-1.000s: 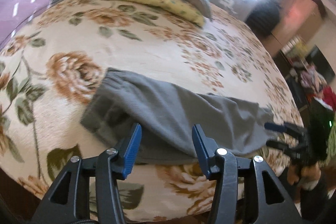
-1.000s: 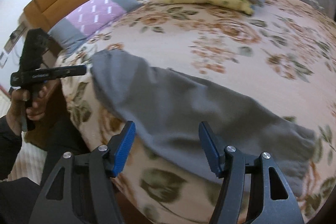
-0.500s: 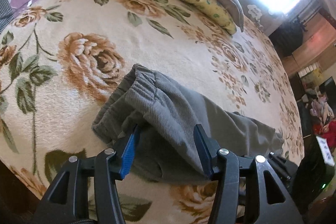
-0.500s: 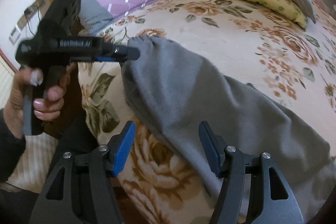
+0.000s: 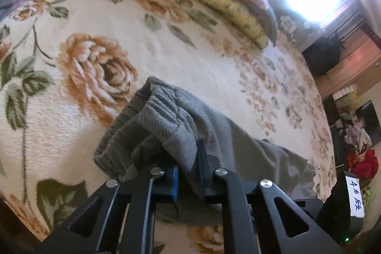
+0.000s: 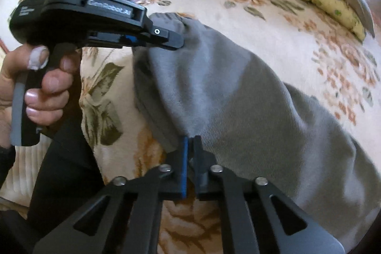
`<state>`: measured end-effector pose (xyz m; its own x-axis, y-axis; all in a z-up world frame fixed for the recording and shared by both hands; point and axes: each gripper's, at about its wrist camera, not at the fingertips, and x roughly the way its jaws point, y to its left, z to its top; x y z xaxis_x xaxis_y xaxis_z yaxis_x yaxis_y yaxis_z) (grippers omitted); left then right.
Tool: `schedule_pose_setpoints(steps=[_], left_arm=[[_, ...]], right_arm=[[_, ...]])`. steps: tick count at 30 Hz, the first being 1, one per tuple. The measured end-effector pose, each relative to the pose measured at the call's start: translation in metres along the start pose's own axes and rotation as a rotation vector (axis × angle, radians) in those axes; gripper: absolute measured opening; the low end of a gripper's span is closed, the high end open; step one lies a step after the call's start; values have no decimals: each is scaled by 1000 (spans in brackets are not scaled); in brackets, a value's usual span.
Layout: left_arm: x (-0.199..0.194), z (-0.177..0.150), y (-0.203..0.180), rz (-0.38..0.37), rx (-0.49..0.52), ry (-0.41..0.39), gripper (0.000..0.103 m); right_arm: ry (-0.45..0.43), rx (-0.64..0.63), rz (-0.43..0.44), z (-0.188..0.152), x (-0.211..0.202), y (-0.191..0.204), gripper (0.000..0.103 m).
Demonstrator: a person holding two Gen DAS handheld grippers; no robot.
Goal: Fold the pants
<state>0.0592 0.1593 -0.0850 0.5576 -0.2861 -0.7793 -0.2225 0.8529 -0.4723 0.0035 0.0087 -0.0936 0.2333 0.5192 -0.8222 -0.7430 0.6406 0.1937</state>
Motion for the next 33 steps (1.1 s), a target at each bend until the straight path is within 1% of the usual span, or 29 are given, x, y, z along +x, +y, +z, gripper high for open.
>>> schedule_pose_setpoints(steps=[3,6,8,10,12,13,15,18,20,21,24,25,26,27,28,30,33], left_arm=[[-18,-7,0,-22,-4,-39,8],[-27,-17,8,-39,-26,-50,8],[-22,-24,14,-27,-33,-35,7],[-11,-30,26,-13,-59,-7,7],[-3,-33,34,-6,-81,3,7],[-1,-33,36,-6,-86,4,7],[4,-34,40,-10,-95,2,7],[8,-36,41,6,-80,-3,7],[8,-38,42,8,-88,-3,12],[6,-39,43,2,-96,-4,12],[-5,-41,41,11,-84,-7,13],[-11,-41,37,31,-67,-12,16],[-15,-41,36,56,-54,-17,25],[-21,-41,33,89,-40,-28,29],[-29,-41,31,104,-29,-48,30],[-42,-39,24,90,-19,-80,30],[-51,-35,8,33,9,-104,39]], right_arm=[[-22,-25,33,2,-13,8,3],[-18,-45,50,0,-16,13,2],[-3,-45,58,-3,-12,12,2],[17,-33,68,-6,-5,11,2],[40,-11,87,-9,5,7,2],[51,-5,116,-10,7,6,2],[55,14,124,-11,10,5,2],[67,39,147,-9,13,1,2],[70,73,164,-7,10,-4,5],[68,94,172,-6,8,-8,5],[30,159,168,0,-7,-24,6],[16,183,172,2,-12,-31,6],[-2,208,170,5,-18,-41,6],[-17,226,162,7,-23,-48,6],[-30,240,149,9,-28,-56,6],[-49,261,105,14,-36,-73,6],[-56,298,38,19,-40,-98,7]])
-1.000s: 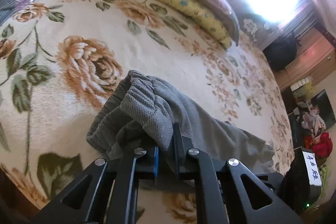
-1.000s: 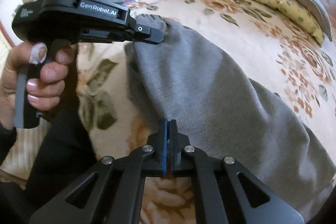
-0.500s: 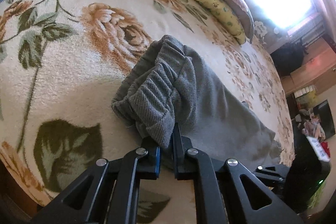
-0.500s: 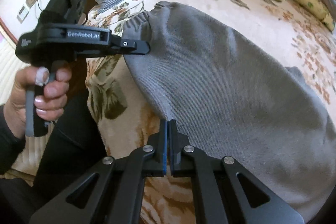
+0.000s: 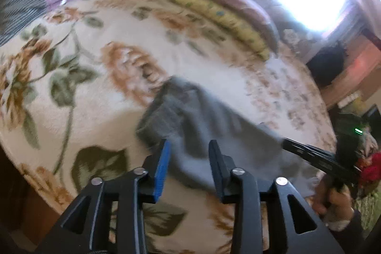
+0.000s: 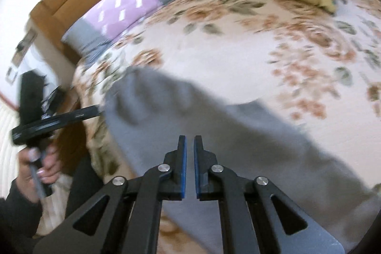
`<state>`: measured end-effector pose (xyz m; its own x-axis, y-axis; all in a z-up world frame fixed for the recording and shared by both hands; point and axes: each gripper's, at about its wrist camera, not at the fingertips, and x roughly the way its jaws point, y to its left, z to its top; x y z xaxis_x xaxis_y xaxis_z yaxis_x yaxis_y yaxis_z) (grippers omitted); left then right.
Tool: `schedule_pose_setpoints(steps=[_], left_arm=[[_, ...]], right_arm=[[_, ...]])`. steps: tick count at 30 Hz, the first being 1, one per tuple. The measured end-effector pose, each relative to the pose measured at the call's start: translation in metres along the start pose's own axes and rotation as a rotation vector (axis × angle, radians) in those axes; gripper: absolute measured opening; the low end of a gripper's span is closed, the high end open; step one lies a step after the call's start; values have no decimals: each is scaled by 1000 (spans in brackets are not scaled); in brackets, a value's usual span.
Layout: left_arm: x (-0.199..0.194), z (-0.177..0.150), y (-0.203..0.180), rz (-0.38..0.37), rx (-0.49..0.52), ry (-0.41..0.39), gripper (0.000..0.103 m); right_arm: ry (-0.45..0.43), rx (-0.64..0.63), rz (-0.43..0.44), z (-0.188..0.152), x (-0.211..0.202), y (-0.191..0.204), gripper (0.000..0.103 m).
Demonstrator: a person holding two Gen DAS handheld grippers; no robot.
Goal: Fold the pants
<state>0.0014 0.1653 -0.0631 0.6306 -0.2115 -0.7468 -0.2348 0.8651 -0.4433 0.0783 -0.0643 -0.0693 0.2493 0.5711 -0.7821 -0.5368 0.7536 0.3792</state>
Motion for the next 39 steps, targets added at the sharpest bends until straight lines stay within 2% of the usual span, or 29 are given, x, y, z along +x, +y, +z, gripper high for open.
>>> schedule_pose_setpoints(steps=[1,5,6,14,20,21,22,26,28,31,34,36,38,39], left_arm=[[3,2,-8,-25,18,6,42],[28,1,-31,-52,69,51,42],[36,-1,-36,-63,71,68,42],[78,-44,-87,-170,186,231,42],[103,-62,-86,-177,160,308,41],[104,-63,-83,-180,153,311,41],[105,-64,-83,-177,153,313,39],[102,-67,-90,-131,185,324,33],[103,-68,-91,-118,196,328,31],[106,-71,-90,-106,201,325,26],[106,-71,-87,-114,183,318,26],[104,-70,-88,-117,171,316,26],[98,-69,-86,-119,161,316,26],[95,-68,-85,-117,163,315,27]], right_arm=[[-1,19,-23,5,1,-9,9],[11,80,-87,20,13,-32,39],[9,87,-90,22,15,-35,40],[44,89,-64,38,42,-47,40],[108,76,-55,34,63,-55,39],[105,67,-47,33,63,-54,33],[99,56,-29,32,63,-53,17],[32,29,-45,39,49,-48,8],[7,29,-38,46,42,-48,8],[31,6,-66,47,52,-47,8],[68,10,-81,41,67,-52,8],[75,45,-82,40,68,-59,14],[58,59,-91,40,61,-60,29],[42,57,-95,40,54,-59,31]])
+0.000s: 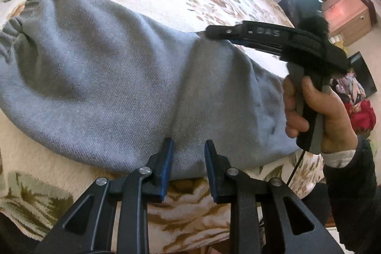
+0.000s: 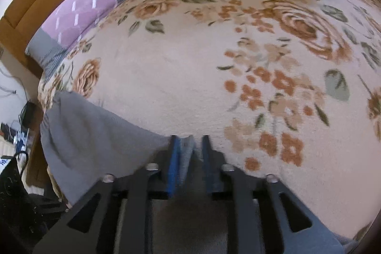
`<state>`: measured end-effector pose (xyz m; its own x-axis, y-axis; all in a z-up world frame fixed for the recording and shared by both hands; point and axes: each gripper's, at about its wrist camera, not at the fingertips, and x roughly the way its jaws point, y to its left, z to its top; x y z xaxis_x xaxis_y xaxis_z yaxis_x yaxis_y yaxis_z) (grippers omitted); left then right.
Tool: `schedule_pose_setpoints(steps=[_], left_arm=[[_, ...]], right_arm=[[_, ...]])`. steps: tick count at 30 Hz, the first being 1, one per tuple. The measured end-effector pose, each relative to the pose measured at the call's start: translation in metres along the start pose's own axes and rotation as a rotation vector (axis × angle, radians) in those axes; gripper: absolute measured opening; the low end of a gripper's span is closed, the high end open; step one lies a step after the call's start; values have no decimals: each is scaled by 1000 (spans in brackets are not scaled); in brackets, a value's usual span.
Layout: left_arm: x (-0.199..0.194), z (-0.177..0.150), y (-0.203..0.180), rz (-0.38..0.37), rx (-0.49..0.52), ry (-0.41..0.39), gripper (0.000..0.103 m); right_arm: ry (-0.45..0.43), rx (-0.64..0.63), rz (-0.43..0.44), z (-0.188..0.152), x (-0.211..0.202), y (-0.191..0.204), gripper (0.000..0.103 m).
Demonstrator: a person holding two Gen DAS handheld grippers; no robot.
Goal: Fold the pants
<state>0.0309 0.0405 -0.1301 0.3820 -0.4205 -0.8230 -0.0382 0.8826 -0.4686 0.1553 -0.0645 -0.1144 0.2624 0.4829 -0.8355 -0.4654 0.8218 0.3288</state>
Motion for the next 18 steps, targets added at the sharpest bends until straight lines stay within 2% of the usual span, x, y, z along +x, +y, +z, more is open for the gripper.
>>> schedule_pose_setpoints(steps=[7,13,18], left_arm=[[-27,0,2,61,3,-42,30],[-61,1,25,96,-48,-110,32],[-82,3,53,120,-122,-161,34]], right_arm=[[-72,16,19,-8,-40,3,31],[-78,43,46,-26,-55,9,33],[-79,63,60,-45,-62,13,40]])
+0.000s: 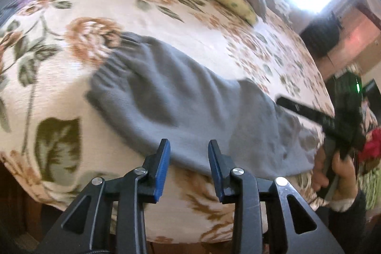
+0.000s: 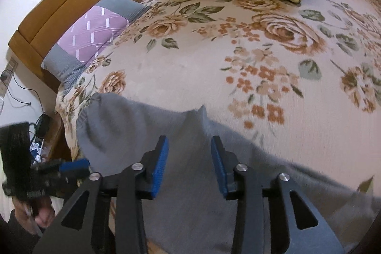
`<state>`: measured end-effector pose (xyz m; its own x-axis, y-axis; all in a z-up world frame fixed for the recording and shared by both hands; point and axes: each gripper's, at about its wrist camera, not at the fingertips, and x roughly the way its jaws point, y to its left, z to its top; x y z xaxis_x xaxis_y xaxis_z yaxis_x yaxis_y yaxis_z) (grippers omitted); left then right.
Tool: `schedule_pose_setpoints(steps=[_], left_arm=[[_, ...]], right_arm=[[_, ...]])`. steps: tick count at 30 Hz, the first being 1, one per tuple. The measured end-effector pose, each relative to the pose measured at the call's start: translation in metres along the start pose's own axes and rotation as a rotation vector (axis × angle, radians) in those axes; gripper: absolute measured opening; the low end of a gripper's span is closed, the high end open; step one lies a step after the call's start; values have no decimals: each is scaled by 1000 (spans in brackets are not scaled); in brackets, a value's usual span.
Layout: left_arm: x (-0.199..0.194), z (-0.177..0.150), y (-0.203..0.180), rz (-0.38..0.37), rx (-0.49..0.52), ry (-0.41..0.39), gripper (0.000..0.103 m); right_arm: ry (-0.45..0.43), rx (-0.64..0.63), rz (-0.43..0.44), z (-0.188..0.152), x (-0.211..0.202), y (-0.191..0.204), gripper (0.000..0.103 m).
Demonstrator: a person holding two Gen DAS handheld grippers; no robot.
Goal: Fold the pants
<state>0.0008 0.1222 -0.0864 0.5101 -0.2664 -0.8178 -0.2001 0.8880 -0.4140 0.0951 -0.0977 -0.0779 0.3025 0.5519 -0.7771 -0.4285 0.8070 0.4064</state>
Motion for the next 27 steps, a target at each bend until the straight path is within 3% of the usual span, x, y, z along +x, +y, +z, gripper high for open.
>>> schedule_pose_setpoints(steps=[4,11,27], left_arm=[[-8,5,14,15,-35,-22,35],[-9,7,0,3,-8,-27,39],[28,-1,-87,-82,184,71,43]], right_arm=[[5,18,0,-13,-4,-1,40],[-12,70,-8,-36,-24,-10,40],[-107,288,-74,-118,-105,-68,41]])
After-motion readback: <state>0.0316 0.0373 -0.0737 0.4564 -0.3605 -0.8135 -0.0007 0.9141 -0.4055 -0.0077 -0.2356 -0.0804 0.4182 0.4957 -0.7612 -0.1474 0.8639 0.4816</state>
